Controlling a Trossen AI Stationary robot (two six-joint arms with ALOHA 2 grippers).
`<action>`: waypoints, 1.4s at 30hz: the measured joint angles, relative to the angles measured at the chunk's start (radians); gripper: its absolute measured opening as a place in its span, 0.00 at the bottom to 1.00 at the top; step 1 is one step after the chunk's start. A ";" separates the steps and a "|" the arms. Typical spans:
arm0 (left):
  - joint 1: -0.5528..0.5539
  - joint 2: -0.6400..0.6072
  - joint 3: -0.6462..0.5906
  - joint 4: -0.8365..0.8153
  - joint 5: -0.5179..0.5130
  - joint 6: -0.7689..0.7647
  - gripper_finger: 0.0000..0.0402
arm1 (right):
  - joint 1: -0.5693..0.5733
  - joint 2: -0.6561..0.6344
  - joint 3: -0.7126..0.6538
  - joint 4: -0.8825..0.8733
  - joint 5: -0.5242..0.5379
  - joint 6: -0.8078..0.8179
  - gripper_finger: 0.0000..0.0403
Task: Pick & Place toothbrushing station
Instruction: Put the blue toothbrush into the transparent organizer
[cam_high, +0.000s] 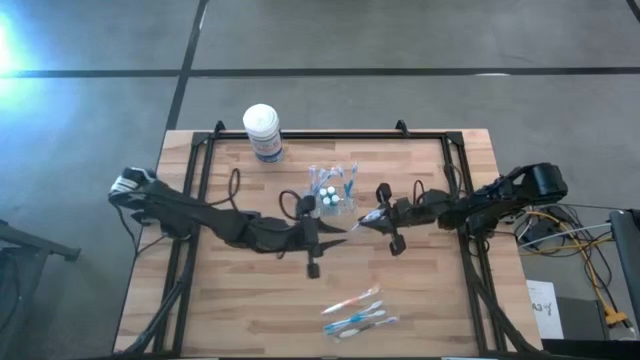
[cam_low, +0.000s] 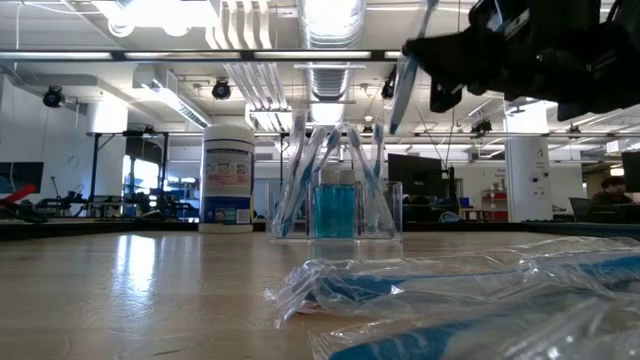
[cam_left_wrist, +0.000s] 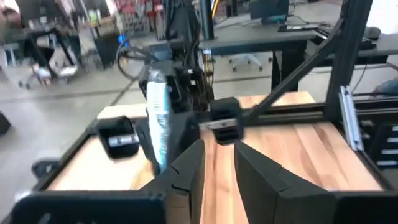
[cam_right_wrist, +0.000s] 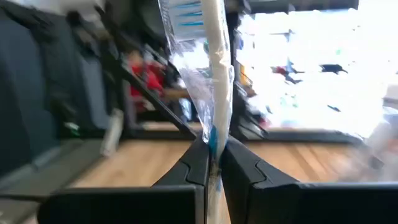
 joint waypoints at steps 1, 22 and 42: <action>-0.012 -0.022 0.000 -0.044 -0.016 -0.021 0.22 | -0.006 -0.016 -0.001 -0.035 0.027 -0.007 0.04; -0.181 -0.334 -0.570 0.185 -0.198 -0.232 0.07 | -0.225 -0.052 0.122 -0.342 0.110 -0.127 0.04; -0.192 -0.371 -0.669 0.258 -0.161 -0.240 0.10 | -0.267 0.239 0.111 -0.150 0.141 0.046 0.04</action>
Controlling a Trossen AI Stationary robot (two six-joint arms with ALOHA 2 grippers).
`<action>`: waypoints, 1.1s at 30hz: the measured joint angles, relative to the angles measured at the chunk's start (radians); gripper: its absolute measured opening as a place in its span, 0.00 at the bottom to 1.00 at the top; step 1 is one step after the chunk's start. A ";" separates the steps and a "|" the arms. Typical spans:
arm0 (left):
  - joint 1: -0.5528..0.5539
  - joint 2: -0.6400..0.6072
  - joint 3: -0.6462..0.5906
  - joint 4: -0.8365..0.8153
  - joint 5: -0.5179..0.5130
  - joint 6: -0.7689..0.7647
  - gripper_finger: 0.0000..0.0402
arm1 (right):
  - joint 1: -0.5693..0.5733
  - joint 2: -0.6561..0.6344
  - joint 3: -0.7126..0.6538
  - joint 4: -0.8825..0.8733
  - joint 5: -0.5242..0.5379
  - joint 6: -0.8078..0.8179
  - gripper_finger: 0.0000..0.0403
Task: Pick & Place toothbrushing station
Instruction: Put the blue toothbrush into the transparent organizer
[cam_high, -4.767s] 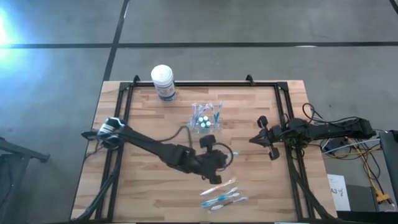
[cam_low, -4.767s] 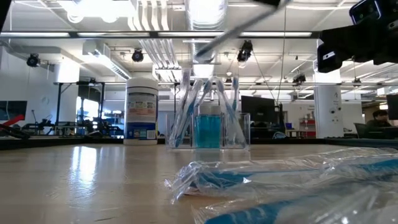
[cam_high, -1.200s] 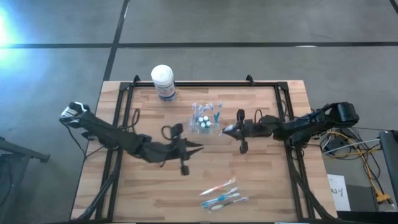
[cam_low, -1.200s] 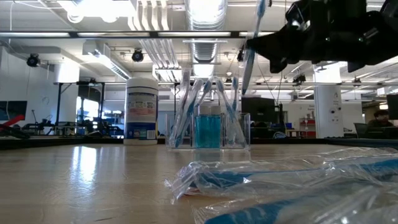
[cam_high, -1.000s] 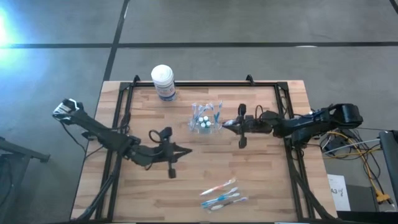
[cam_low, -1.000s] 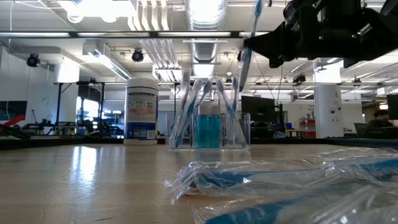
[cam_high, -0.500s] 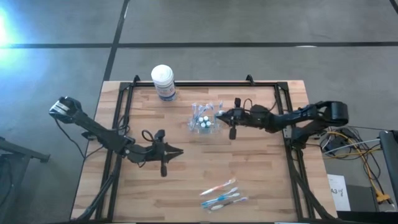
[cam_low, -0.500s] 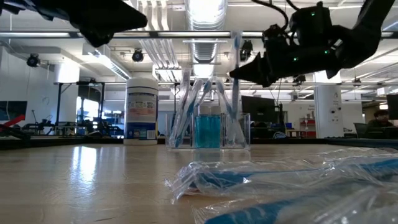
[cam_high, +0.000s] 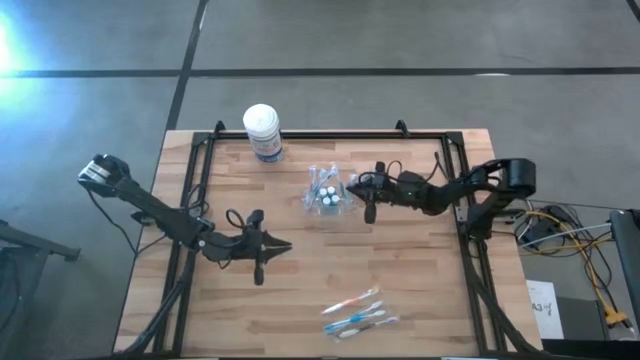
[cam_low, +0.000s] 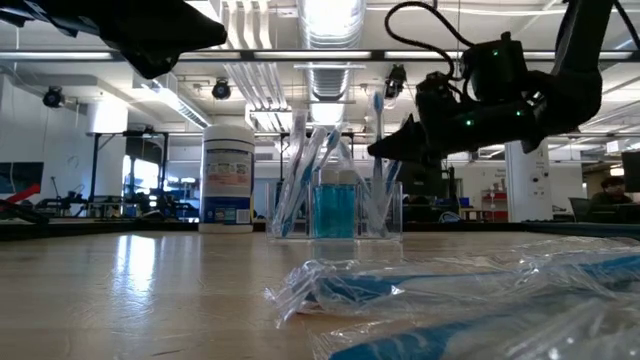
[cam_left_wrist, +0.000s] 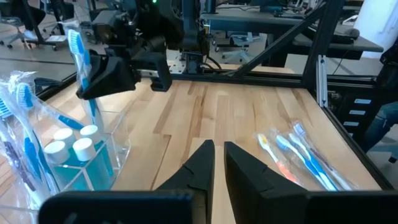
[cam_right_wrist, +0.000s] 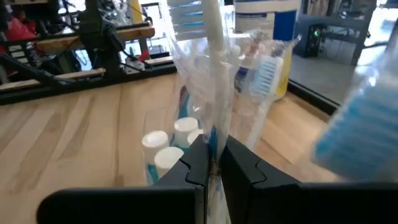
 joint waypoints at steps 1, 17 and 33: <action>0.000 0.000 0.000 0.000 0.000 0.000 0.10 | 0.000 0.010 -0.001 0.011 0.006 0.008 0.04; 0.000 0.000 0.000 0.001 0.000 -0.005 0.10 | 0.001 0.091 -0.004 0.033 0.021 0.054 0.04; -0.002 0.001 0.000 0.026 0.003 -0.076 0.10 | 0.003 -0.042 -0.042 -0.006 -0.009 0.114 0.31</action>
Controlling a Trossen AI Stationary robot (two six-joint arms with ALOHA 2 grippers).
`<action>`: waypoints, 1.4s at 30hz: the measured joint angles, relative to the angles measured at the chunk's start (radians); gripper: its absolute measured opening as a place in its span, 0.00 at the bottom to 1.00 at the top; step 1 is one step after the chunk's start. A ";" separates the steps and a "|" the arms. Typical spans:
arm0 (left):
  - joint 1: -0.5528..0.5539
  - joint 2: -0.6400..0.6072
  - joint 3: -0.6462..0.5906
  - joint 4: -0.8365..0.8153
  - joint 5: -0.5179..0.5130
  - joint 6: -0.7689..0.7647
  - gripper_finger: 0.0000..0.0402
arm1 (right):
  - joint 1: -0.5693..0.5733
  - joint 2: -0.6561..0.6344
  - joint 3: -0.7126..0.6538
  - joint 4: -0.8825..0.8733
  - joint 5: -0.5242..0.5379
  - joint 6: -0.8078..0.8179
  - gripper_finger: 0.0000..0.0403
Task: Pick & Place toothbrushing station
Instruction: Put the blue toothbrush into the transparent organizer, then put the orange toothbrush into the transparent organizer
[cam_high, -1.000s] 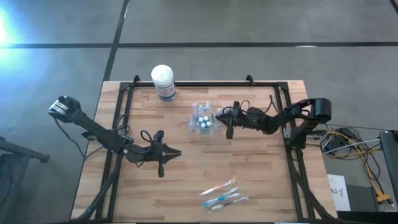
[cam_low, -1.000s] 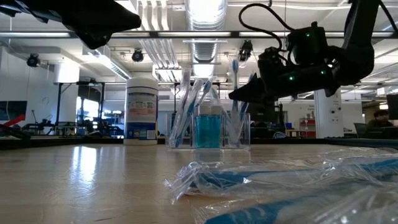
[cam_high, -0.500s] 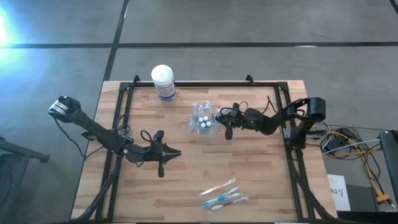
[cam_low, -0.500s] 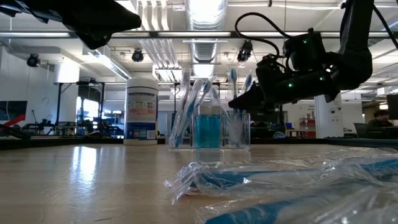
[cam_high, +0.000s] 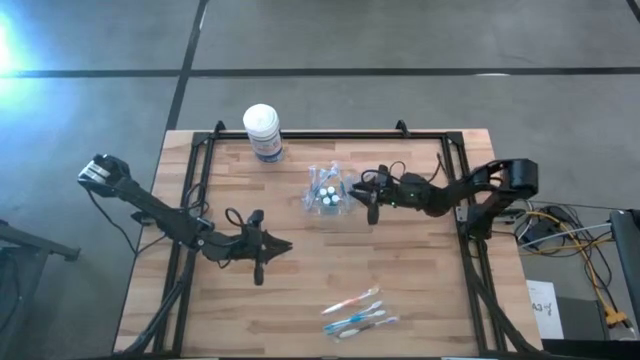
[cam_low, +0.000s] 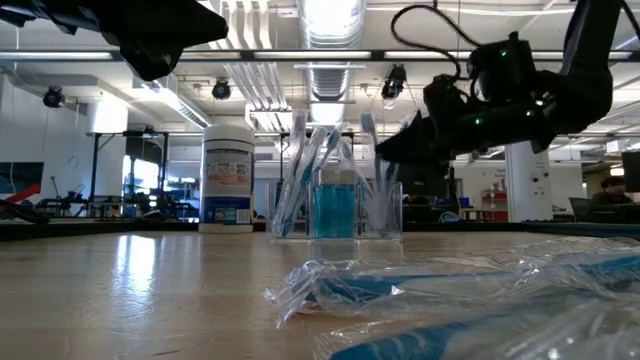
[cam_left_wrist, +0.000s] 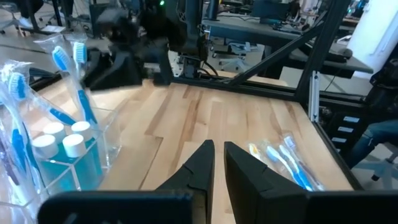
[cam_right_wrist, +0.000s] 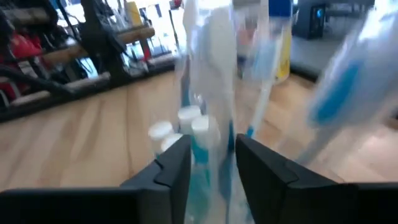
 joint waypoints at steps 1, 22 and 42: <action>0.000 0.000 0.000 0.001 0.000 -0.006 0.10 | 0.000 -0.026 -0.002 0.002 0.000 0.000 0.33; -0.002 0.000 0.000 0.006 0.001 -0.007 0.10 | 0.197 -1.124 -0.068 -0.924 -0.165 -0.233 0.04; -0.002 0.021 0.000 -0.022 0.000 -0.002 0.05 | 0.236 -1.361 -0.329 -0.818 -0.157 -0.178 0.03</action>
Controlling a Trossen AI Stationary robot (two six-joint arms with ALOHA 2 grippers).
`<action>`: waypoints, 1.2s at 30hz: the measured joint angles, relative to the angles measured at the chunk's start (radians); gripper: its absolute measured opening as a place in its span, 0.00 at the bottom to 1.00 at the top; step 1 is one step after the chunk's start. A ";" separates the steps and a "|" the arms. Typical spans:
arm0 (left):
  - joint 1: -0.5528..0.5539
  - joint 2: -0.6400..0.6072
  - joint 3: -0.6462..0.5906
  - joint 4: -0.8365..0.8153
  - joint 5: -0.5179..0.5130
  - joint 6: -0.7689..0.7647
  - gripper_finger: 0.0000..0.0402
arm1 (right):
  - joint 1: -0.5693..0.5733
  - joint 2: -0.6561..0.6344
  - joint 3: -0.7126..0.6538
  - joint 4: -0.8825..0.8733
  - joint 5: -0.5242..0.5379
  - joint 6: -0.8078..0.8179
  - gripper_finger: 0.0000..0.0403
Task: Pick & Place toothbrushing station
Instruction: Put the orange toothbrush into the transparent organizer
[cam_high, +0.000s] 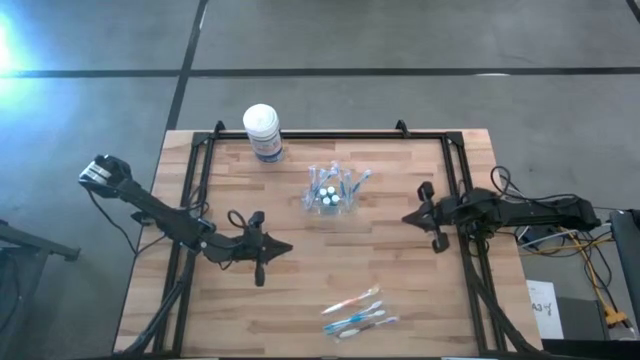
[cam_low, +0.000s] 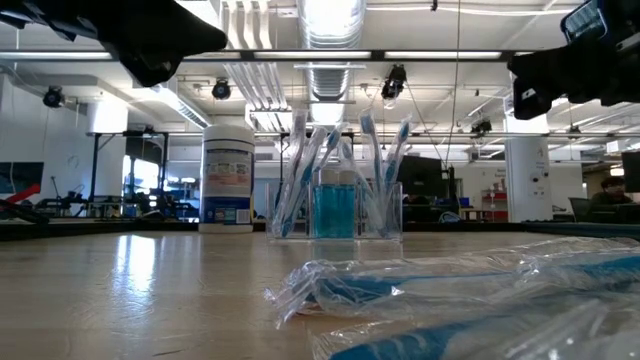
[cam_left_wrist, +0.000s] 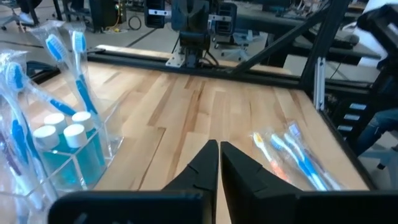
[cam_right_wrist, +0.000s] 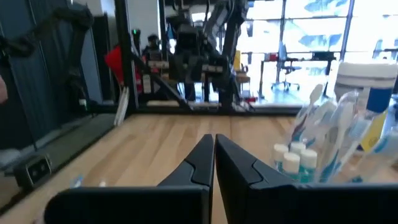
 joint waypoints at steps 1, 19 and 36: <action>0.000 0.000 0.000 -0.009 0.000 0.000 0.05 | 0.000 0.000 0.000 -0.007 0.000 -0.006 0.03; 0.002 0.008 0.059 -0.024 0.004 0.075 0.01 | 0.000 -0.002 0.000 -0.014 0.000 -0.017 0.03; 0.005 0.309 0.582 -0.386 0.085 0.039 0.01 | 0.000 -0.002 0.000 -0.011 0.000 -0.008 0.03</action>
